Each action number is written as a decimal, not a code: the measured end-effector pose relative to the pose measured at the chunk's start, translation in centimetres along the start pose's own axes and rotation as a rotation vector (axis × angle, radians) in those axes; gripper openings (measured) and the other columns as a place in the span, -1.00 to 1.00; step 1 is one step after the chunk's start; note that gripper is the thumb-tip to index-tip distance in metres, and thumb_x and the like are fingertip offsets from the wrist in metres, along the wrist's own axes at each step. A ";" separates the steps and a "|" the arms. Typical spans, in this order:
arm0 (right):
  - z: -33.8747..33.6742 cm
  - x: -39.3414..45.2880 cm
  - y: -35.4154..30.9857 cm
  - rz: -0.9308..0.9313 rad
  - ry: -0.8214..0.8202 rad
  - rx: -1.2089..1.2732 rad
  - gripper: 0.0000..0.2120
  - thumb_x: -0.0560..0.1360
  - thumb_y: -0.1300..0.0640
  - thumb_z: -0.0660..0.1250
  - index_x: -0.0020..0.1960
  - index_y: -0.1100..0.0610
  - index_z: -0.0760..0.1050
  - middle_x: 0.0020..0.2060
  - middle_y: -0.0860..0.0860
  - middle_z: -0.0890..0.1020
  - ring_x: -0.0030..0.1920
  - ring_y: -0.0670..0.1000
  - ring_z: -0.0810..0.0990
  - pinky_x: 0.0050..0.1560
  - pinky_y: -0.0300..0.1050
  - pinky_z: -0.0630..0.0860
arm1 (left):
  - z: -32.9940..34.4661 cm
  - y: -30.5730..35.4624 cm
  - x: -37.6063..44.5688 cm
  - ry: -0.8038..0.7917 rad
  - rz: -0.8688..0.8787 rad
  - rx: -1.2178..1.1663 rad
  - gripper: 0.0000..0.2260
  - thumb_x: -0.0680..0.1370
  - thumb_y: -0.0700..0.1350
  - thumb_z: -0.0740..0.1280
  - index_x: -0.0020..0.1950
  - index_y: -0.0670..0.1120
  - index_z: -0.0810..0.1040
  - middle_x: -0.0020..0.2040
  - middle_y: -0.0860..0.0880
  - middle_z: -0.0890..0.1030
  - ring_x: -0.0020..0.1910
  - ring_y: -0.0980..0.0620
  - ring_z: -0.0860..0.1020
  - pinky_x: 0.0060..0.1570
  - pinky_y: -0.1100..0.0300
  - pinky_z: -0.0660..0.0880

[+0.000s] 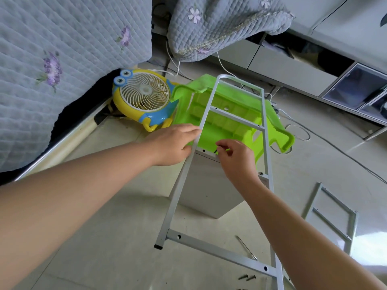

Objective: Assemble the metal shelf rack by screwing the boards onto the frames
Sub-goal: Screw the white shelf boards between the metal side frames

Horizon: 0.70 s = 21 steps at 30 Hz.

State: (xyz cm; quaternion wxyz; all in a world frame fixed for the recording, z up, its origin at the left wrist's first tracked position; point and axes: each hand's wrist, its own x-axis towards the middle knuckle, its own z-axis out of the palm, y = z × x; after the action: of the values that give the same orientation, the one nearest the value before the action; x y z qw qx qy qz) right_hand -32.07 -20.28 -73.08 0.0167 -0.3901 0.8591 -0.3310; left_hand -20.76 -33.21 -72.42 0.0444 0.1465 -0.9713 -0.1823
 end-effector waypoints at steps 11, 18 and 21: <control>0.9 0.2 -1.3 -0.268 0.073 0.059 -0.83 0.47 0.32 0.25 -0.04 0.31 0.60 -0.23 0.06 0.56 -0.19 0.17 0.62 -0.14 -0.24 0.48 | 0.9 -1.1 -0.4 -0.116 0.067 0.037 -0.55 0.65 0.01 -0.02 0.53 -0.02 0.00 0.54 0.09 -0.05 0.51 0.13 -0.09 0.43 0.21 0.08; 1.2 0.4 -0.6 -0.406 0.099 0.039 -0.75 0.41 0.28 0.18 -0.09 0.34 0.61 -0.24 0.20 0.60 -0.25 0.21 0.63 -0.21 0.08 0.58 | 1.0 -1.3 -0.3 -0.110 0.075 0.070 -0.55 0.64 0.03 -0.02 0.52 -0.02 0.04 0.54 0.08 -0.04 0.51 0.14 -0.05 0.40 0.23 0.09; 1.1 0.3 -0.4 -0.417 0.089 0.051 -0.76 0.41 0.29 0.19 -0.10 0.35 0.61 -0.24 0.20 0.60 -0.26 0.21 0.63 -0.23 0.05 0.57 | 1.0 -1.4 -0.4 -0.105 0.075 0.064 -0.55 0.64 0.05 -0.02 0.52 -0.01 0.04 0.54 0.09 -0.03 0.50 0.10 0.03 0.38 0.20 0.15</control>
State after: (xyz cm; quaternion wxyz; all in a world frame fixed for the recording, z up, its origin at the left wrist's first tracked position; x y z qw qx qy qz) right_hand -31.73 -21.26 -73.60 -0.0802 -0.5438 0.7510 -0.3660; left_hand -20.19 -33.99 -73.93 -0.0046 0.1015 -0.9824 -0.1566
